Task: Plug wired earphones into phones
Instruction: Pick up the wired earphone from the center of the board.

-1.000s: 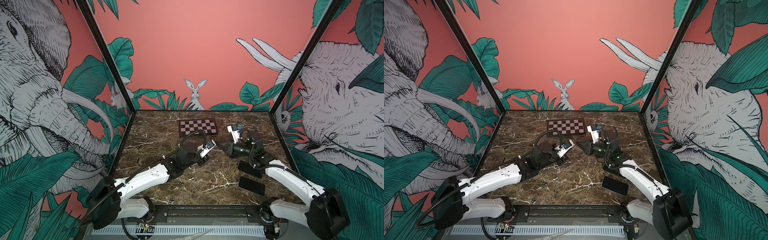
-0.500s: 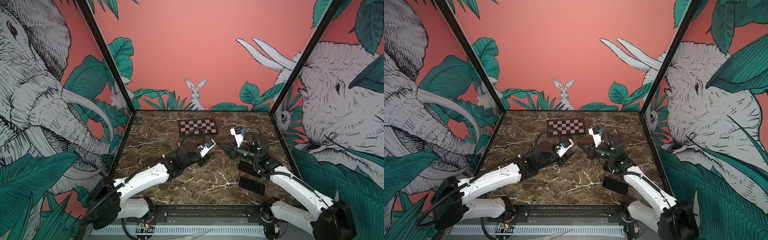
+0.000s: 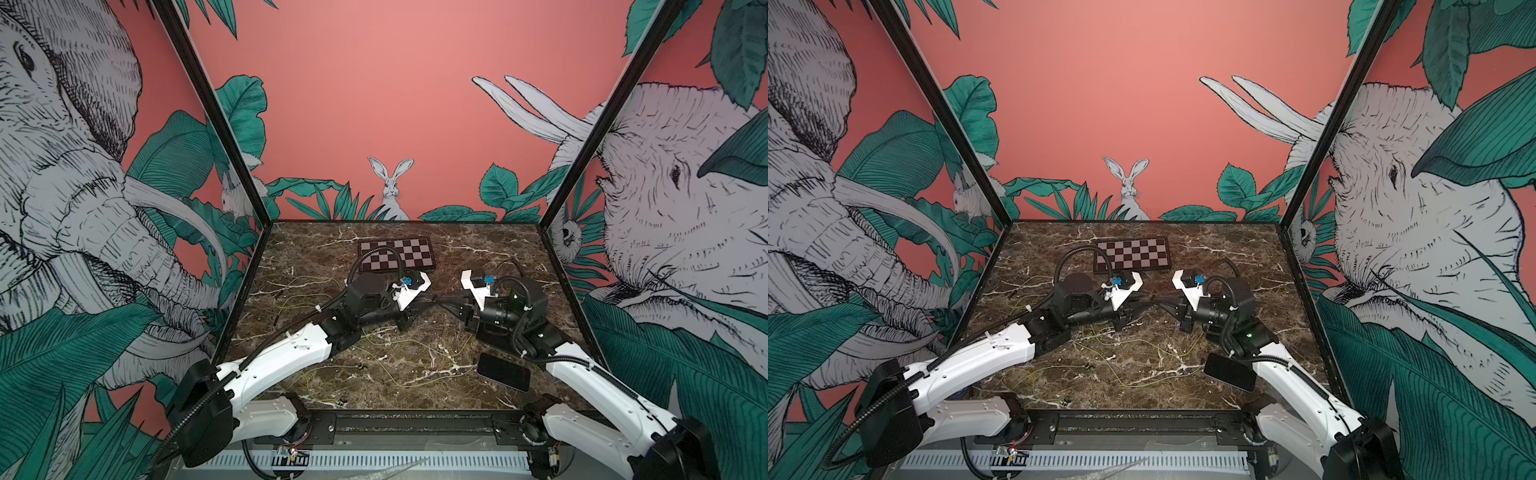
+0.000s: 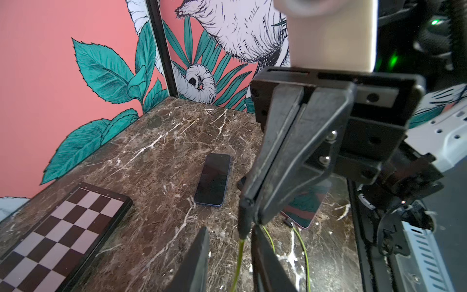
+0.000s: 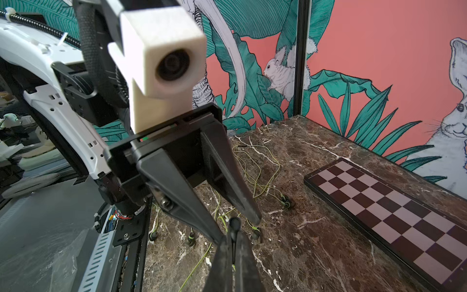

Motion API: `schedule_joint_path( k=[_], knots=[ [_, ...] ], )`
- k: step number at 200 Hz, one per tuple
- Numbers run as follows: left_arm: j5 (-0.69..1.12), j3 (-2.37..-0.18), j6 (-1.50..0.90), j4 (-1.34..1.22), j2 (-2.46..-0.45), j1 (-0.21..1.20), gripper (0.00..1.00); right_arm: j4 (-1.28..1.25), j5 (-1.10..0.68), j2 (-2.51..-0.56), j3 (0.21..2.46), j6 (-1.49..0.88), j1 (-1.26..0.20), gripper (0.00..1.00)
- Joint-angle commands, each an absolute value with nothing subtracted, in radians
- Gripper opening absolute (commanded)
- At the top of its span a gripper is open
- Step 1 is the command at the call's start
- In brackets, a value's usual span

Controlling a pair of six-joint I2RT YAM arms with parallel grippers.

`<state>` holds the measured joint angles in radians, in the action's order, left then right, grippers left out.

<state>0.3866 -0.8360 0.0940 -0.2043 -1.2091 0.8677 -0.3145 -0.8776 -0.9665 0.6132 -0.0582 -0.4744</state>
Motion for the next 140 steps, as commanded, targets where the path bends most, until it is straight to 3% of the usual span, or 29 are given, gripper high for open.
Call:
schedule_joint_path(
  k=[1, 55, 104, 119, 140],
  knots=[
    [0.459, -0.846, 0.101, -0.246, -1.178, 0.867, 0.27, -0.336, -0.938, -0.951, 0.634, 0.001, -0.482, 0.00],
    [0.485, -0.849, 0.107, -0.246, -1.173, 0.867, 0.00, -0.328, -0.951, -0.951, 0.636, 0.002, -0.482, 0.00],
    [0.486, -0.848, 0.106, -0.244, -1.163, 0.867, 0.00, -0.284, -0.955, -0.953, 0.647, 0.039, -0.482, 0.00],
    [0.447, -0.843, 0.106, -0.237, -1.162, 0.867, 0.00, -0.247, -0.910, -0.939, 0.649, 0.083, -0.483, 0.25],
    [0.295, -0.823, 0.107, -0.199, -1.172, 0.867, 0.00, -0.104, -0.758, -0.902, 0.672, 0.213, -0.482, 0.45]
  ],
)
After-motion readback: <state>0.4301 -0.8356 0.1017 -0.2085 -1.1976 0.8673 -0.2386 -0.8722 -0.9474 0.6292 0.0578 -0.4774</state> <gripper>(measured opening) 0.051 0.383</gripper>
